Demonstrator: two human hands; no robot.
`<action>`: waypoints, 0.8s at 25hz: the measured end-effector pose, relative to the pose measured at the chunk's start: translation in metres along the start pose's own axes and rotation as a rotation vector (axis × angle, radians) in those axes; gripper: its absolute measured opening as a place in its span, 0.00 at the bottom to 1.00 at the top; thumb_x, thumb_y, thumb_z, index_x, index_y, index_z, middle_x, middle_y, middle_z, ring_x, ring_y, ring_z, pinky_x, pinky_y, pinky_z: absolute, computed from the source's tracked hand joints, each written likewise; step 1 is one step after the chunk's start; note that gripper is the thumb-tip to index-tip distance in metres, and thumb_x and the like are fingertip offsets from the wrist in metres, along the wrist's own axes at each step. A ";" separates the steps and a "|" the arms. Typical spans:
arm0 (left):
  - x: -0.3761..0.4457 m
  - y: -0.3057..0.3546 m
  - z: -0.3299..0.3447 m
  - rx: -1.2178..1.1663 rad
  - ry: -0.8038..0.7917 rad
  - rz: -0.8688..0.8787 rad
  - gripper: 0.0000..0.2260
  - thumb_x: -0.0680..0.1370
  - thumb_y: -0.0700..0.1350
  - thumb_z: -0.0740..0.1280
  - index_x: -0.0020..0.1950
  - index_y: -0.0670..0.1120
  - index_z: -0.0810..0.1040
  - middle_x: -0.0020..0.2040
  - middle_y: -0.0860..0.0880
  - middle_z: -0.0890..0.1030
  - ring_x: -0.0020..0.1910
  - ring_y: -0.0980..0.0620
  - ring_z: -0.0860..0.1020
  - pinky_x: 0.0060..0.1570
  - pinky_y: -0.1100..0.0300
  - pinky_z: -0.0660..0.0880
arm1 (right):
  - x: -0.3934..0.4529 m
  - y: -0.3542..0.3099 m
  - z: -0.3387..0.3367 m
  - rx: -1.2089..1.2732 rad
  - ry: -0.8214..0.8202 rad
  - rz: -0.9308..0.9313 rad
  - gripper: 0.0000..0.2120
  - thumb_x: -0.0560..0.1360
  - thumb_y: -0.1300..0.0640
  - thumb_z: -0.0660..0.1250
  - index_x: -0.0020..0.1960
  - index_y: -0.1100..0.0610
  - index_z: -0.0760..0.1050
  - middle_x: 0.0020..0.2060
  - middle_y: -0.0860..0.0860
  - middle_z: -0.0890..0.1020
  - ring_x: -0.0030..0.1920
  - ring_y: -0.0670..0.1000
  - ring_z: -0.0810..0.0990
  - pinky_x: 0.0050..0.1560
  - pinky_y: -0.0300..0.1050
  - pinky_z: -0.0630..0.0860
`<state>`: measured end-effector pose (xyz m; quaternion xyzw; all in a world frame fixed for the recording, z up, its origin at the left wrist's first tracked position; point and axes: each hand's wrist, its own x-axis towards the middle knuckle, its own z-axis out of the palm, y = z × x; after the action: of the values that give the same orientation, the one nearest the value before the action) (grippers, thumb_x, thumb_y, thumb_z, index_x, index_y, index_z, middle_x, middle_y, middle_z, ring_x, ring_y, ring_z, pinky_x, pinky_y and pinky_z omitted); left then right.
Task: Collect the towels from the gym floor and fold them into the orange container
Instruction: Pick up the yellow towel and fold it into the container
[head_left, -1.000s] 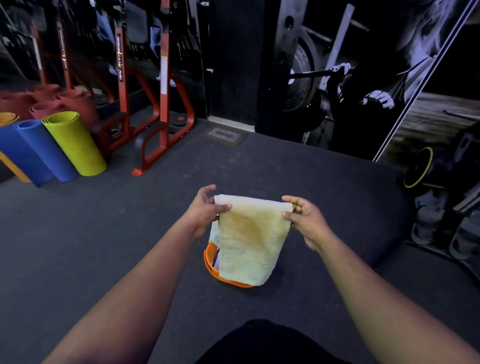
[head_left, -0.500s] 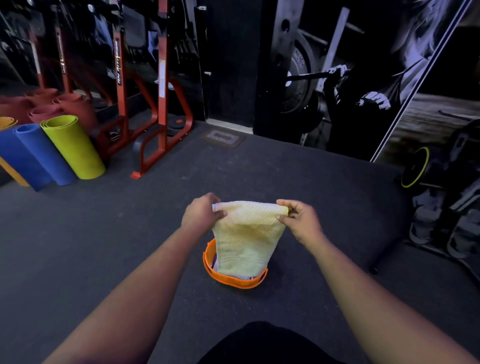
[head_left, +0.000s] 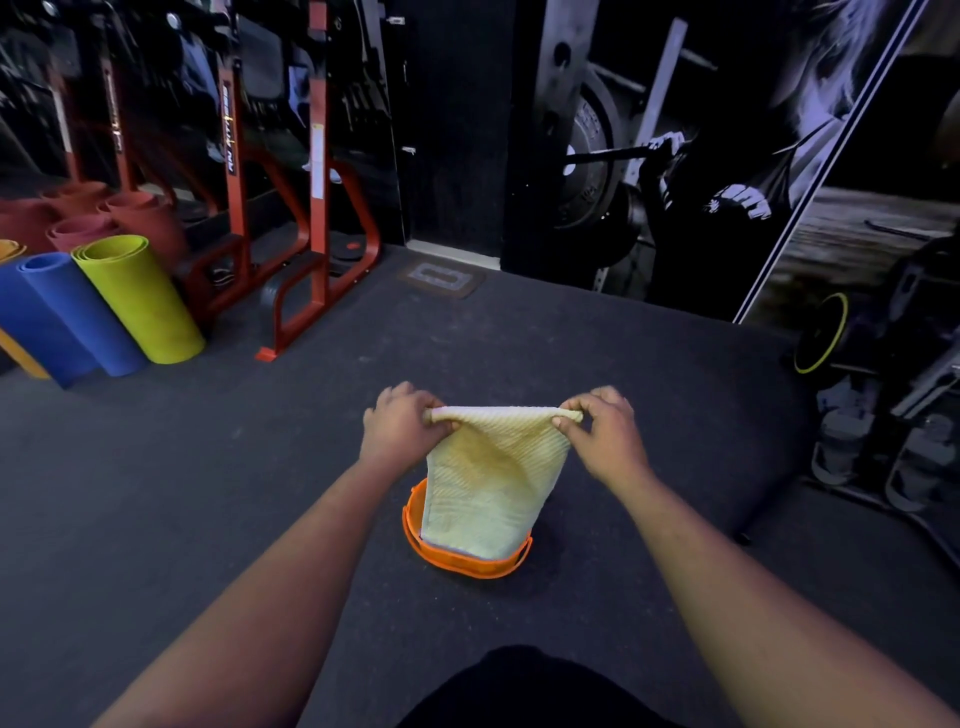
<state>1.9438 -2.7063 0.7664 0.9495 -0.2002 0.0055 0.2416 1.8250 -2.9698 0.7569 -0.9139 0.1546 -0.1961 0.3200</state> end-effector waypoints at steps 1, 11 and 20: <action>0.001 -0.003 0.000 -0.168 -0.015 0.000 0.13 0.72 0.60 0.74 0.50 0.54 0.81 0.52 0.54 0.77 0.55 0.54 0.72 0.55 0.52 0.72 | 0.002 -0.002 -0.001 0.152 -0.022 0.051 0.04 0.76 0.54 0.74 0.49 0.53 0.81 0.48 0.48 0.78 0.51 0.48 0.75 0.54 0.46 0.73; 0.005 0.023 -0.038 -1.435 0.069 -0.233 0.17 0.77 0.56 0.74 0.56 0.46 0.77 0.54 0.45 0.83 0.53 0.45 0.82 0.55 0.42 0.79 | -0.018 -0.034 0.024 0.827 -0.320 0.287 0.10 0.78 0.62 0.71 0.58 0.56 0.79 0.52 0.52 0.87 0.56 0.55 0.85 0.55 0.48 0.82; -0.025 -0.046 0.004 -1.288 -0.139 -0.379 0.17 0.80 0.45 0.72 0.59 0.32 0.78 0.54 0.32 0.83 0.49 0.38 0.83 0.48 0.44 0.82 | -0.012 -0.037 0.069 0.591 -0.221 0.428 0.10 0.79 0.52 0.70 0.58 0.49 0.71 0.53 0.60 0.83 0.54 0.60 0.84 0.53 0.56 0.80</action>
<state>1.9380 -2.6614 0.7389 0.6328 -0.0087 -0.2185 0.7428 1.8522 -2.9011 0.7284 -0.7449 0.2431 -0.0614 0.6182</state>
